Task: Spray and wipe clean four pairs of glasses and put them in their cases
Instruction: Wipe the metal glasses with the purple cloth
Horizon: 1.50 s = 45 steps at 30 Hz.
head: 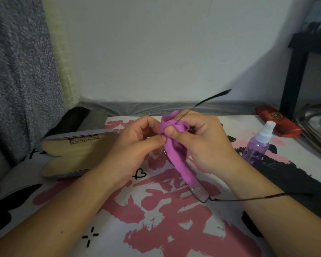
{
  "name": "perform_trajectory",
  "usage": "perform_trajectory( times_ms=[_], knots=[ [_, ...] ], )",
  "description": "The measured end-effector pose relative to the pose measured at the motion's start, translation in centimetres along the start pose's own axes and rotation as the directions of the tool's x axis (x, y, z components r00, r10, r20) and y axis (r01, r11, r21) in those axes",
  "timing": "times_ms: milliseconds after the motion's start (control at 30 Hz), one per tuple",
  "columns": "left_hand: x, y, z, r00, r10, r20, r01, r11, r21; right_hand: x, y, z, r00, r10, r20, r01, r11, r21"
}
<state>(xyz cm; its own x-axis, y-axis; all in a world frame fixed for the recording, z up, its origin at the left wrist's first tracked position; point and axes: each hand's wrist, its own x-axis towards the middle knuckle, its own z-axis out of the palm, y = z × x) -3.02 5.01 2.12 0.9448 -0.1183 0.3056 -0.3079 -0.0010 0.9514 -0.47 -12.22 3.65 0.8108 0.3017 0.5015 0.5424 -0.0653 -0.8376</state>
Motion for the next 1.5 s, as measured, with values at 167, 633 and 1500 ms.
perform_trajectory(
  times_ms=[167, 633, 1500],
  knots=[
    [-0.1, 0.0, 0.1, 0.999, -0.023, 0.026, 0.021, 0.997, 0.076, -0.1, -0.5, -0.1, 0.992, 0.130, 0.003, -0.129, 0.982, 0.136],
    [-0.3, 0.6, -0.1, 0.992, -0.111, 0.067, 0.104, 0.989, 0.102, 0.0, -1.7, 0.2, 0.993, 0.115, -0.003, -0.111, 0.969, 0.222],
    [0.3, 0.4, -1.0, 0.994, -0.086, 0.069, 0.066, 0.964, 0.259, 0.5, -3.3, -2.9, 0.957, -0.021, -0.290, 0.116, 0.942, 0.316]
  ],
)
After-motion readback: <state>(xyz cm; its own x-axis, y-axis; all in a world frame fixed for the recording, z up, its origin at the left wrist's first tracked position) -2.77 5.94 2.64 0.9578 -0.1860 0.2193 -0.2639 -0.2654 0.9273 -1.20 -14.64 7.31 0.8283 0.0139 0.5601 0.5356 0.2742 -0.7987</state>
